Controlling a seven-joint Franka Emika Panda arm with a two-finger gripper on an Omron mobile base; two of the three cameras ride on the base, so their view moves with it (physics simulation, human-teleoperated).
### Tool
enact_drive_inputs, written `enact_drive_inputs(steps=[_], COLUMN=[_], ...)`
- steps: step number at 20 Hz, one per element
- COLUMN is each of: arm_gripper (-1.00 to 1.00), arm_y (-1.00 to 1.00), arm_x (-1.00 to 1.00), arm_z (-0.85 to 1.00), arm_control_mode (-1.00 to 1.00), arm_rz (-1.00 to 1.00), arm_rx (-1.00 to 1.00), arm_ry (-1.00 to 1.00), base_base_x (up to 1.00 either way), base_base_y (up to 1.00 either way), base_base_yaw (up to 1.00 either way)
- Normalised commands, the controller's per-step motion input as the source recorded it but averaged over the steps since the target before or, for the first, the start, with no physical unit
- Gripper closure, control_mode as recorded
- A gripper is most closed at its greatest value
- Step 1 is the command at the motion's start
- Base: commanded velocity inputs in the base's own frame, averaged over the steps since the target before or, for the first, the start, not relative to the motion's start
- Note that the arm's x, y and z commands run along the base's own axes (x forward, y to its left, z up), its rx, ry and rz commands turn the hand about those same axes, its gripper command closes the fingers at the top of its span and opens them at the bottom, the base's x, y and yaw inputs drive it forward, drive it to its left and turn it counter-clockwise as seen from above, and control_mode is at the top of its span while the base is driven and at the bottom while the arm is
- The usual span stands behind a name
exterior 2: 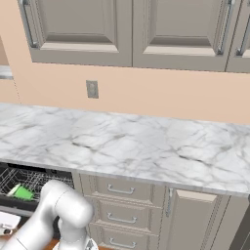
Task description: Pick up the cup and bowl from the counter, place them in the dishwasher, and close the dishwasher door.
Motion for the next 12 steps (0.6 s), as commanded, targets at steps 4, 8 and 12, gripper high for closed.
enact_drive_inputs(steps=[4, 8, 12], arm_gripper=[-1.00, -1.00, -1.00], arm_y=[-0.63, -0.61, -0.55], arm_x=[1.00, 1.00, 0.99], arm_z=[-0.39, -0.41, -0.47], arm_control_mode=[-1.00, -1.00, -1.00], arm_rz=[-0.22, -0.23, -0.25], arm_rx=[-0.50, -0.50, -0.50], arm_ry=[-0.19, -0.20, -0.21], base_base_x=[0.00, 0.00, 0.00], base_base_y=[0.00, 0.00, 0.00], base_base_yaw=[0.00, 0.00, 0.00])
